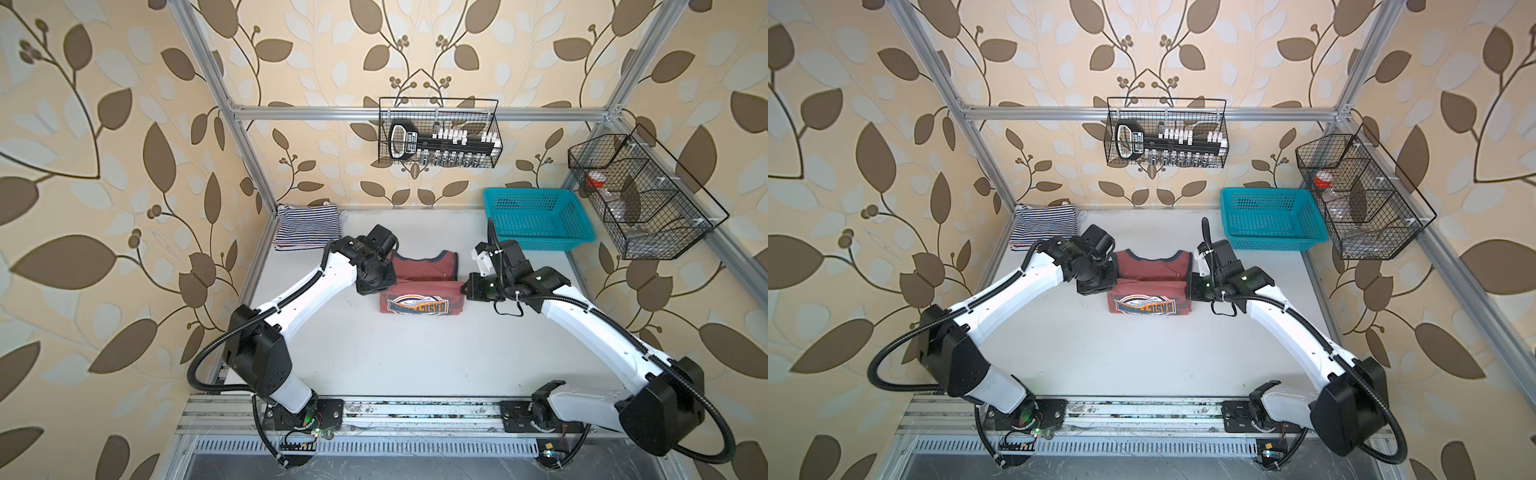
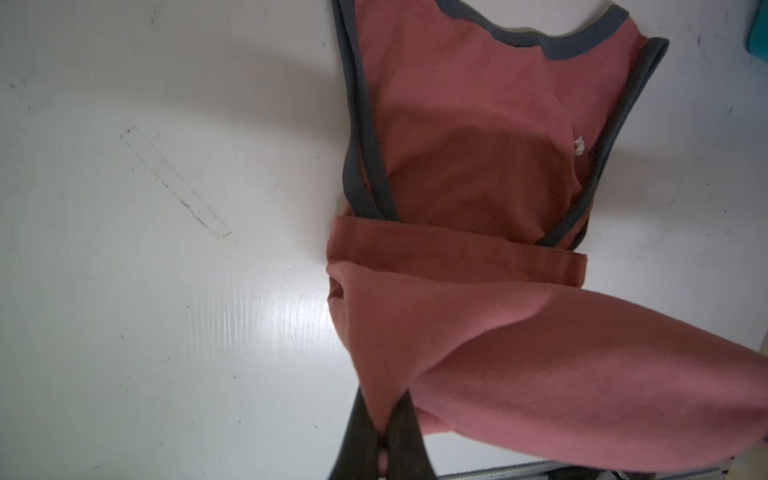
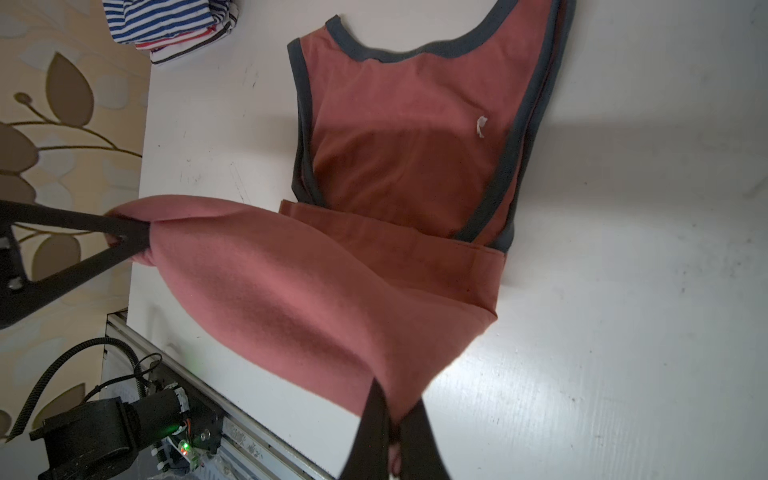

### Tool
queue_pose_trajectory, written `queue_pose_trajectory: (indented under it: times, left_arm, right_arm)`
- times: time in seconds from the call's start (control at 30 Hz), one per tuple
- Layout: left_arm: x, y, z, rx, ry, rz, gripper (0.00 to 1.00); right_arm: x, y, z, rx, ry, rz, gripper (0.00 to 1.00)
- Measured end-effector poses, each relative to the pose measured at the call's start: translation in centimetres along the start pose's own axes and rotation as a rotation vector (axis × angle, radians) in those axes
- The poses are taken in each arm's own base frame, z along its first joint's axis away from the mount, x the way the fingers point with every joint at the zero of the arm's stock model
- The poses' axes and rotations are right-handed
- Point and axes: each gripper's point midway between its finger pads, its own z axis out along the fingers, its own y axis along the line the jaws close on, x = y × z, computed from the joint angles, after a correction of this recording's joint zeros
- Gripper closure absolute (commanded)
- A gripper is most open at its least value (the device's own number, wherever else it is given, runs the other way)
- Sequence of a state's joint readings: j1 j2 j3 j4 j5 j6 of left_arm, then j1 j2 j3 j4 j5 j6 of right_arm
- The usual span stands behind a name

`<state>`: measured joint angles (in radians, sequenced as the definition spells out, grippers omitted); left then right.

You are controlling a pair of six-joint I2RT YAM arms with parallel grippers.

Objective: Fold and stack the tank tops
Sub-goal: 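Lift the near edge with both grippers and fold it over toward the neckline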

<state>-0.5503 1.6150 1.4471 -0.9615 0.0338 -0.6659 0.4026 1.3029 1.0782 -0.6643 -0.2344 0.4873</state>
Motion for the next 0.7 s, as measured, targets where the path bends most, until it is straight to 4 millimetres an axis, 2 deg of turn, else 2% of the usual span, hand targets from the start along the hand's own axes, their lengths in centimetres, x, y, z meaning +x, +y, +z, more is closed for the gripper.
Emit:
queue_pose_trajectory:
  times: [0.3, 0.7]
  left_arm:
    - [-5.4, -1.1, 1.5, 0.018, 0.004, 0.006, 1.00]
    - [-9.7, -0.9, 4.5, 0.023, 0.033, -0.011, 1.00]
  right_arm:
    - [-3.8, -1.7, 2.4, -0.040, 0.036, 0.028, 1.00]
    - [-8.8, -3.3, 6.8, -0.080, 0.077, 0.059, 1.00]
